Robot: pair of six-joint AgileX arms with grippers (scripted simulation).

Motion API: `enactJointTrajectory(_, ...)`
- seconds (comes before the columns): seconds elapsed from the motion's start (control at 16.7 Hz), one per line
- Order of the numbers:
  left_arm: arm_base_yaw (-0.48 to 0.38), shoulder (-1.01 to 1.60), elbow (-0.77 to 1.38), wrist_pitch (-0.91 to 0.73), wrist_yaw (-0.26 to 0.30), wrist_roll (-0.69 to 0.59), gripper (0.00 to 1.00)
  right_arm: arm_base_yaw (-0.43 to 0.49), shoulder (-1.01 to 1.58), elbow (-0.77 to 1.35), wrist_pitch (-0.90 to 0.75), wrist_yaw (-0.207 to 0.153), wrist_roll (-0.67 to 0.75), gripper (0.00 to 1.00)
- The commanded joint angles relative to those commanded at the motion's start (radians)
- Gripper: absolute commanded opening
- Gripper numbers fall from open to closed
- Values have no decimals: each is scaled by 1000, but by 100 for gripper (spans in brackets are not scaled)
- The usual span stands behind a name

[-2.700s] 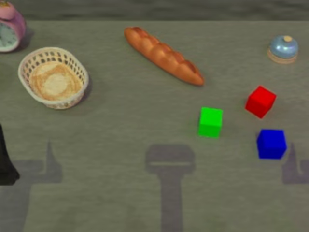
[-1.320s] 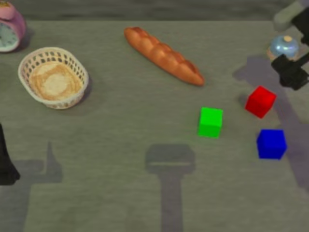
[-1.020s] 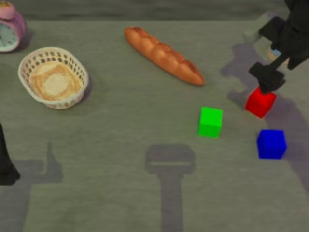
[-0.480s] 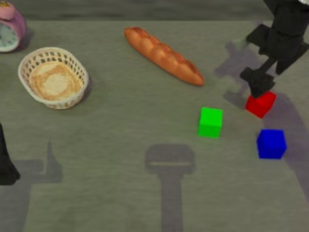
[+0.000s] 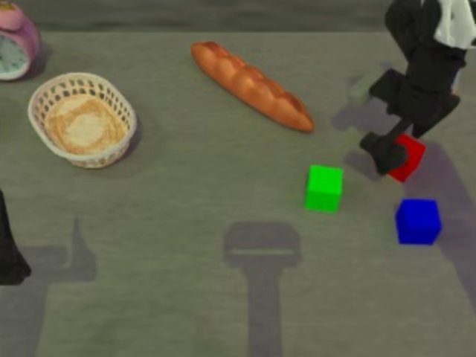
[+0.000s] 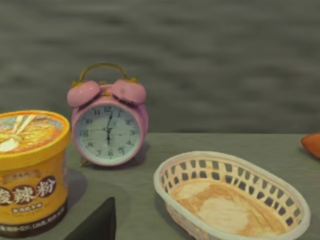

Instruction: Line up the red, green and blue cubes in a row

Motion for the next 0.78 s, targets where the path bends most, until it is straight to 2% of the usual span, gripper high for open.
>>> enactJointTrajectory(0.18, 0, 0, 0, 0, 0, 0, 100, 1, 25, -65, 81, 0, 1, 100)
enactJointTrajectory(0.42, 0, 0, 0, 0, 0, 0, 100, 1, 27, -70, 86, 0, 1, 100)
enactJointTrajectory(0.78, 0, 0, 0, 0, 0, 0, 100, 1, 27, -70, 86, 0, 1, 55)
